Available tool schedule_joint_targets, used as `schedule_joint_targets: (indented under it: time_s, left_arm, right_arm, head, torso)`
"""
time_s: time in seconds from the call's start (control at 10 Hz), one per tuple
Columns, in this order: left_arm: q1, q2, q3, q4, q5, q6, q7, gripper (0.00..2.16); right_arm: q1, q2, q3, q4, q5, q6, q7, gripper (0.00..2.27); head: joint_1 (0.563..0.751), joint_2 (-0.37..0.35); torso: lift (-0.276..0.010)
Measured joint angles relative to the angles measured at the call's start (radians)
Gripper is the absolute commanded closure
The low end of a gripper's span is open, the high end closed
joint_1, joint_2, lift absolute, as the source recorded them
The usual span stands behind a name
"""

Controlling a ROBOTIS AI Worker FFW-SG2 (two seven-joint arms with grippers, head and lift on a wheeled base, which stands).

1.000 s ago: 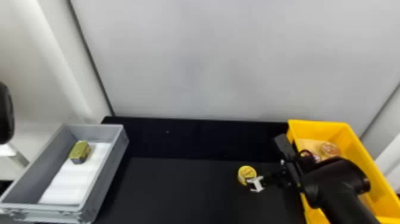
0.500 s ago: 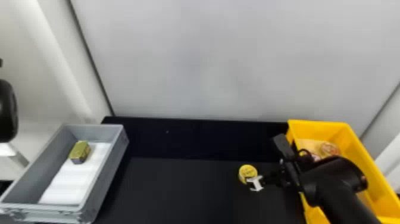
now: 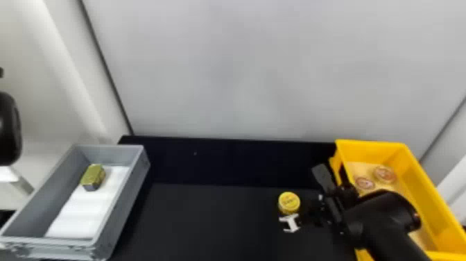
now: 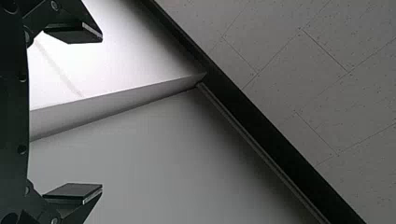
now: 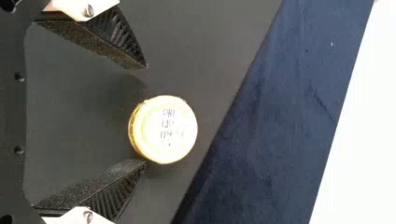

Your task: Pick up the round yellow can and place it in the yellow rectangular box

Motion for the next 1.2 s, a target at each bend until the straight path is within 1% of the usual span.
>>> schedule_joint_targets:
  time_s: [0.2,0.4,0.7,0.9,1.2]
  left_arm:
    - [0.000,-0.001,0.000,0.000,0.000,0.000,0.000,0.15]
    - [0.000,-0.002,0.001,-0.001,0.000,0.001,0.000,0.15]
    - [0.003,-0.004,0.003,-0.002,0.000,0.001,0.000,0.15]
    - [0.005,-0.005,0.003,-0.002,0.000,0.001,0.000,0.15]
    - [0.005,-0.007,0.001,0.004,0.001,-0.006,0.000,0.15]
  right_arm:
    - [0.014,-0.002,0.002,-0.032,-0.001,0.008,0.003,0.06]
    - [0.023,-0.009,0.004,-0.099,0.022,0.034,0.008,0.06]
    - [0.011,-0.012,0.001,-0.155,0.047,0.035,0.015,0.06]
    - [-0.010,-0.011,0.001,-0.153,0.039,0.023,0.012,0.06]
    - [-0.066,-0.004,0.005,-0.050,0.013,-0.019,0.015,0.05]
  head:
    - [0.663,0.054]
    - [0.663,0.054]
    - [0.663,0.054]
    - [0.663,0.054]
    - [0.663,0.054]
  torso:
    - [-0.010]
    - [-0.010]
    - [-0.010]
    - [-0.010]
    - [-0.010]
